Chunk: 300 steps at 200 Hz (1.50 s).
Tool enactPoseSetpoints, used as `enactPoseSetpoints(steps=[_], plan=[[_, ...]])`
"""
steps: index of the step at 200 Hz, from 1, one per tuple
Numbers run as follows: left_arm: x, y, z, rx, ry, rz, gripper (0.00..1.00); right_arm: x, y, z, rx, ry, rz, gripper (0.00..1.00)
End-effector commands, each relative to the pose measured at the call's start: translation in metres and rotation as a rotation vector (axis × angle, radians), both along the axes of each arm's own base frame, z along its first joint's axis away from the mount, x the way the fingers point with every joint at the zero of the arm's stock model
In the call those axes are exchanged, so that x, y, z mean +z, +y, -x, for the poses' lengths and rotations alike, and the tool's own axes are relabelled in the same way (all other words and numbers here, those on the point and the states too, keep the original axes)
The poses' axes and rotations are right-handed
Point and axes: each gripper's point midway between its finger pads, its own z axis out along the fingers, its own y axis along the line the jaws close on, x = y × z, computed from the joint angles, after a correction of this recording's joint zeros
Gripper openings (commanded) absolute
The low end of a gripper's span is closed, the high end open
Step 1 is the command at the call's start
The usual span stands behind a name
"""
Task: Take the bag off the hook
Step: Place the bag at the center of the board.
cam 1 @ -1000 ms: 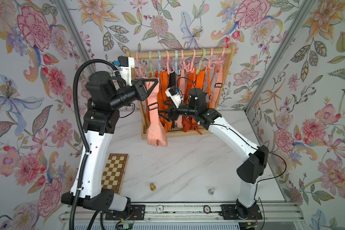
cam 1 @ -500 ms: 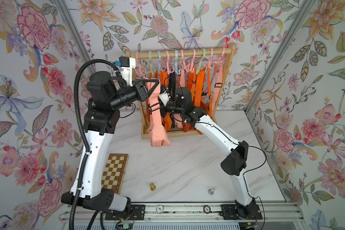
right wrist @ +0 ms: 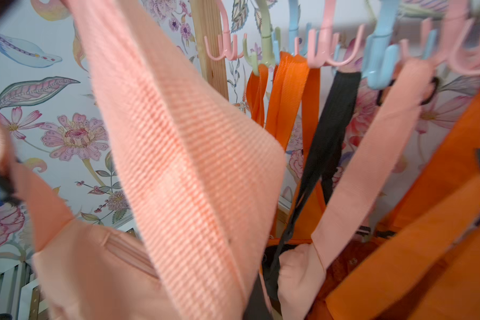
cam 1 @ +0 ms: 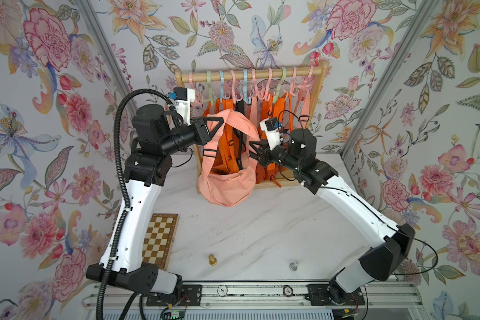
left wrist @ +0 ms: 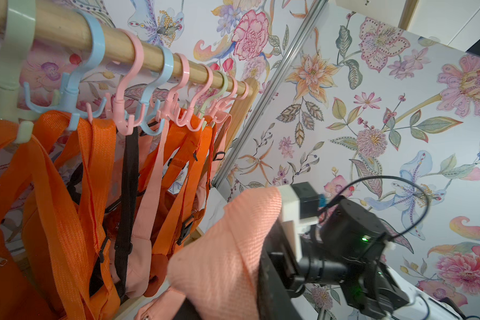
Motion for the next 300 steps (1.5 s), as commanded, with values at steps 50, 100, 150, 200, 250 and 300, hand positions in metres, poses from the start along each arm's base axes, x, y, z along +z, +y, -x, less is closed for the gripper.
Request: enactPoseSetpoints(steps=[50,100,150,200,250,300], plan=[[-0.040,-0.125,-0.009,-0.132,0.000,-0.025,0.23,0.005,-0.137,0.035,-0.482,0.029,0.072,0.00],[-0.087,-0.216,-0.005,-0.280,0.062,-0.032,0.22,-0.021,-0.252,0.052,-0.841,0.092,0.094,0.00],[-0.128,-0.297,-0.002,-0.418,0.127,-0.046,0.21,-0.061,-0.362,0.042,-1.097,0.252,-0.018,0.00],[-0.179,-0.352,0.010,-0.512,0.212,-0.070,0.21,-0.090,-0.417,0.053,-1.240,0.347,-0.167,0.00],[-0.182,-0.369,0.037,-0.573,0.217,-0.078,0.21,-0.074,-0.424,0.073,-1.267,0.346,-0.210,0.00],[-0.207,-0.375,0.039,-0.577,0.243,-0.121,0.55,-0.105,-0.414,0.063,-1.201,0.448,-0.204,0.00]])
